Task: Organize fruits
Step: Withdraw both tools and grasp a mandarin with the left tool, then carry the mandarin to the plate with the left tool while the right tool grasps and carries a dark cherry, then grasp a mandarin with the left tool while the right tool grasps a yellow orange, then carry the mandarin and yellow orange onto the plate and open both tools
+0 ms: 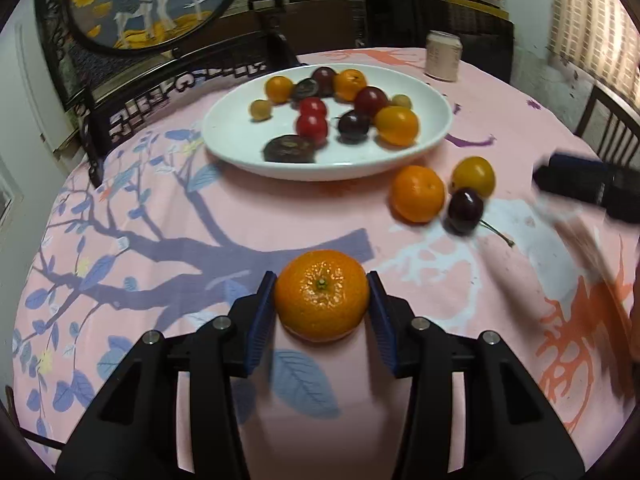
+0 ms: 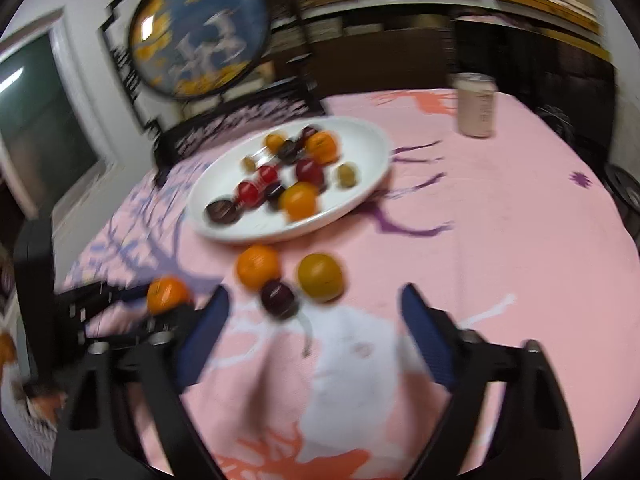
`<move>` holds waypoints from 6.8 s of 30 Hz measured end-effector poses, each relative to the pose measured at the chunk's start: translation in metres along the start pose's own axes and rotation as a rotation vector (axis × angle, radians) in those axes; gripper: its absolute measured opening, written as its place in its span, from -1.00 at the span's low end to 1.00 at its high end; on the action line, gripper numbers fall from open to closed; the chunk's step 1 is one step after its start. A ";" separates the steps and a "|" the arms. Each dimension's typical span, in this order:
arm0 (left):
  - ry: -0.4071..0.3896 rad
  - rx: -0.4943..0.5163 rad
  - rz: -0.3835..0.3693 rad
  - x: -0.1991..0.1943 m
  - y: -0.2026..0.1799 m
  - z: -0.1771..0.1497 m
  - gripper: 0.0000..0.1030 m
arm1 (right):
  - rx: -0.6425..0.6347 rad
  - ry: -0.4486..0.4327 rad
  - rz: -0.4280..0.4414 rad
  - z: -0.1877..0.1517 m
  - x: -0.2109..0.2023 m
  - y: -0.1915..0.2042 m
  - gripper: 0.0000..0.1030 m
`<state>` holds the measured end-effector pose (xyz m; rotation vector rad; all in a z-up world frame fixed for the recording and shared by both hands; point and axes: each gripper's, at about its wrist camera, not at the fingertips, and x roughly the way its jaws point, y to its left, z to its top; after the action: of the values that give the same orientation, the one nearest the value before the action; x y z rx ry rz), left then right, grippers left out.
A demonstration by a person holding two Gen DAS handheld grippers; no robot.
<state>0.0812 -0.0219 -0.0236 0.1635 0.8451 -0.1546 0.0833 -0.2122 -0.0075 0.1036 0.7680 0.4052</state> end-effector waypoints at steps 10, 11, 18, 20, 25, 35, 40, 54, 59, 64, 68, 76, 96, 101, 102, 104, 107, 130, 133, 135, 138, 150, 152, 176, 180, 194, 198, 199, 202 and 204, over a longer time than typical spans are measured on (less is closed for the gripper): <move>0.017 -0.030 0.015 0.003 0.008 0.001 -0.11 | -0.167 0.068 -0.041 -0.011 0.033 0.033 -0.21; 0.018 -0.030 0.014 0.004 0.008 0.001 -0.11 | -0.170 0.071 -0.043 -0.011 0.036 0.033 -0.25; 0.015 -0.024 0.019 0.006 0.007 0.001 -0.10 | -0.199 0.078 -0.052 -0.006 0.049 0.043 -0.39; 0.021 -0.018 0.023 0.010 0.006 0.002 -0.10 | -0.182 0.087 -0.043 -0.004 0.051 0.040 -0.41; 0.027 -0.033 0.004 0.013 0.009 0.002 -0.11 | -0.154 0.091 -0.030 -0.005 0.048 0.036 -0.43; -0.097 -0.117 0.061 -0.021 0.035 0.047 -0.11 | -0.053 -0.122 -0.023 0.039 -0.016 0.019 -0.43; -0.115 -0.165 0.087 -0.002 0.051 0.093 -0.11 | -0.029 -0.152 -0.031 0.078 -0.005 0.015 -0.43; -0.070 -0.164 0.073 0.063 0.058 0.115 0.26 | -0.047 -0.018 -0.074 0.093 0.093 -0.003 0.03; -0.084 -0.137 0.085 0.056 0.051 0.113 0.33 | -0.036 -0.037 -0.065 0.092 0.083 -0.007 0.04; -0.093 -0.143 0.104 0.044 0.053 0.102 0.45 | 0.002 -0.061 -0.044 0.089 0.061 -0.010 0.09; -0.122 -0.162 0.102 0.026 0.054 0.094 0.50 | 0.022 -0.087 -0.035 0.083 0.043 -0.009 0.09; -0.162 -0.150 0.149 -0.002 0.042 0.065 0.63 | 0.021 -0.079 -0.026 0.063 0.028 -0.004 0.09; -0.172 -0.145 0.199 -0.024 0.033 0.033 0.86 | -0.011 0.032 -0.056 0.017 0.038 0.001 0.13; -0.159 -0.142 0.196 -0.022 0.033 0.032 0.87 | -0.014 0.075 -0.062 0.013 0.049 -0.001 0.13; -0.159 -0.141 0.196 -0.021 0.033 0.033 0.87 | -0.016 0.077 -0.064 0.012 0.050 0.000 0.13; -0.160 -0.141 0.194 -0.022 0.033 0.033 0.87 | -0.025 0.081 -0.063 0.011 0.051 0.001 0.08; -0.158 -0.137 0.195 -0.021 0.033 0.033 0.87 | -0.041 0.095 -0.065 0.009 0.055 0.004 -0.11; -0.103 0.091 -0.025 0.006 -0.055 0.035 0.87 | 0.086 -0.020 -0.060 0.034 0.010 -0.034 -0.29; -0.077 0.068 -0.045 0.018 -0.060 0.041 0.85 | 0.101 -0.027 -0.055 0.034 0.007 -0.038 -0.29; -0.065 0.061 -0.041 0.024 -0.061 0.042 0.67 | 0.115 -0.028 -0.053 0.035 0.006 -0.041 -0.29; -0.027 0.062 -0.035 0.039 -0.063 0.047 0.17 | 0.130 -0.027 -0.051 0.035 0.006 -0.045 -0.29; -0.018 0.013 -0.037 0.028 -0.044 0.034 -0.28 | 0.109 0.038 -0.045 0.026 0.025 -0.040 -0.29; -0.015 -0.009 -0.024 0.019 -0.033 0.027 -0.28 | 0.089 0.067 -0.041 0.021 0.032 -0.033 -0.29; -0.147 -0.210 0.051 0.005 0.054 0.123 -0.26 | 0.051 -0.093 0.014 0.104 0.029 0.004 -0.29; -0.083 -0.213 0.050 0.042 0.058 0.125 -0.26 | 0.015 -0.045 0.032 0.116 0.071 0.021 -0.29; -0.077 -0.204 0.074 0.060 0.064 0.116 0.45 | -0.026 -0.011 0.075 0.121 0.099 0.029 -0.27; -0.078 -0.225 0.097 0.051 0.071 0.106 0.50 | 0.010 0.064 0.188 0.120 0.098 0.030 -0.27; -0.077 -0.237 0.099 0.049 0.075 0.104 0.50 | 0.018 0.078 0.205 0.119 0.098 0.030 -0.27; -0.082 -0.270 0.094 0.043 0.082 0.099 0.50 | 0.050 0.096 0.191 0.112 0.096 0.022 -0.27; -0.090 -0.266 0.100 0.038 0.080 0.097 0.51 | 0.063 0.127 0.194 0.107 0.098 0.018 -0.24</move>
<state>0.1930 0.0336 0.0171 -0.0510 0.7588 0.0443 0.2157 -0.1516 0.0094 0.2140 0.9000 0.5762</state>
